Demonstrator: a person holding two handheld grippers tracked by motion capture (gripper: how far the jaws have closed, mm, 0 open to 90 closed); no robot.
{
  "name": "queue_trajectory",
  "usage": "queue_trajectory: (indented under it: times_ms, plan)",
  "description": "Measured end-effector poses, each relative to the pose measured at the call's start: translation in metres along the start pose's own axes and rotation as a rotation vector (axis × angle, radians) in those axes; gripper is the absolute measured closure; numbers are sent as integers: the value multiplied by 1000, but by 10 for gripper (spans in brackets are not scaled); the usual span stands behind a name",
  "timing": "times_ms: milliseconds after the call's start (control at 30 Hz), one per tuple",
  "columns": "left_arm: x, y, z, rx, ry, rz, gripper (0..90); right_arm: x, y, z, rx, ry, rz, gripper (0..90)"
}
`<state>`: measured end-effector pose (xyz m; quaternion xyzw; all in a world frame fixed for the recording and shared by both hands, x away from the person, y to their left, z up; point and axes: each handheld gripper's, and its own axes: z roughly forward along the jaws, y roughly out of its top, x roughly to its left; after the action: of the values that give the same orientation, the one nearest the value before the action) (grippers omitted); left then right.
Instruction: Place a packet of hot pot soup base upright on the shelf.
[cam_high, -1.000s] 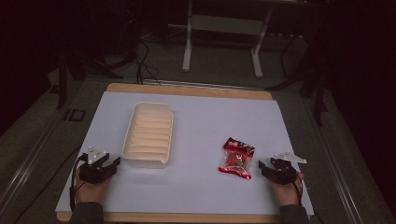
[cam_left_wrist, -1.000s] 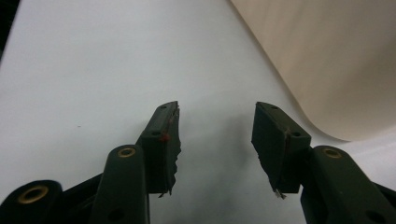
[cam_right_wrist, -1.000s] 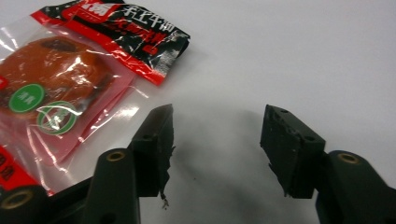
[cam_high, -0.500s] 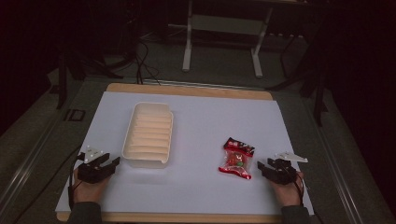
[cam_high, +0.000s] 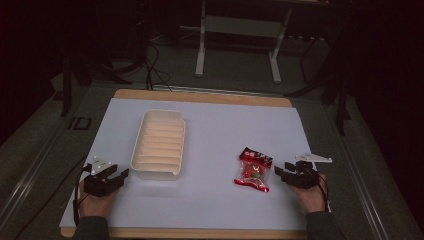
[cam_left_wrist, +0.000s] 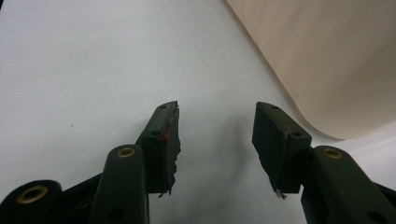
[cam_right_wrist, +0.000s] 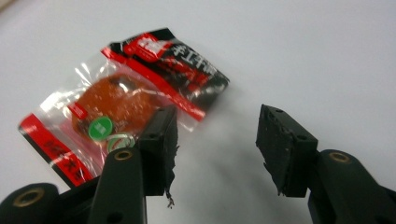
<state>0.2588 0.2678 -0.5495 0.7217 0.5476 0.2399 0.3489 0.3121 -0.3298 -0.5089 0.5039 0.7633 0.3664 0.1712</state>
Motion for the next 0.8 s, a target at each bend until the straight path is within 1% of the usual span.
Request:
queue_trajectory:
  times_ms: [67,133,233,267,400,467,533,600,700,800]
  plan:
    - [-2,0,0,0,6,20,511,-1,4,1,1,10,1,479]
    - [-3,0,0,-2,9,27,511,-1,8,3,3,14,2,478]
    - [-3,0,0,-4,7,27,511,-2,11,4,0,27,9,476]
    - [-2,0,0,-3,6,21,510,-3,15,7,9,38,11,463]
    - [-2,0,0,-3,9,21,506,-3,20,14,24,40,16,415]
    - [-2,0,0,-3,12,21,505,-4,22,18,24,51,31,411]
    - [-2,0,0,-2,11,16,505,-4,23,19,26,52,32,411]
    - [-1,0,0,-3,9,7,502,-4,28,24,35,53,36,411]
    - [-1,0,0,-3,11,3,502,-3,32,29,48,55,27,412]
    - [-1,0,0,-1,12,3,501,-2,37,36,64,61,6,420]
